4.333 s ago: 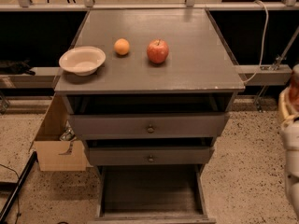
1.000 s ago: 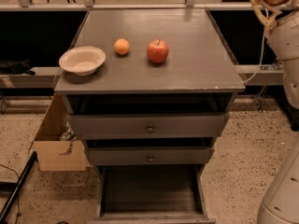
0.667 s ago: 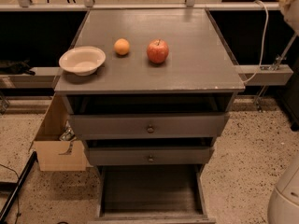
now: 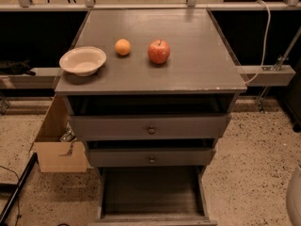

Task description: Pick coke can from bottom drawer and place on counter

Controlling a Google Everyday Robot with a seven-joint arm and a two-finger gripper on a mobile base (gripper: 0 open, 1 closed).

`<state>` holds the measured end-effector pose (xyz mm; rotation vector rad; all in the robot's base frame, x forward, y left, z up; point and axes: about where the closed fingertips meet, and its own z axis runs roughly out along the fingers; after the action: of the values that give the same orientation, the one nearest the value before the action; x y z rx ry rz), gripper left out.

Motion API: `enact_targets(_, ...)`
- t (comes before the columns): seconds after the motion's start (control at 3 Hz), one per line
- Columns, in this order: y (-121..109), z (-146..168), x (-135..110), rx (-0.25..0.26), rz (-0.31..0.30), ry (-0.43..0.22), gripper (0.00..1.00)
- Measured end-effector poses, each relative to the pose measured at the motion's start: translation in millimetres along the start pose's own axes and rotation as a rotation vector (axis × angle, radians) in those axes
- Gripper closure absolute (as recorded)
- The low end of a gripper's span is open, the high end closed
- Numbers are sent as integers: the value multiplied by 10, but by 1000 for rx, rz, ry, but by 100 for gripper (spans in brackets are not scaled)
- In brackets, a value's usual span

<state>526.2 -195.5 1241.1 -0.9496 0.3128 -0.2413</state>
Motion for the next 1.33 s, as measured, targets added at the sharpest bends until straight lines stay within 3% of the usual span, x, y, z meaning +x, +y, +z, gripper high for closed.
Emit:
enact_targets(0.33,0,0,0,0,0,0,100)
enact_targets(0.67,88,-35,26,-98,58,8,100)
enact_targets(1.0,14,22,-184,-257,182,54,100)
enact_targets(1.33,-19,-278,-249,-345,345,83,100)
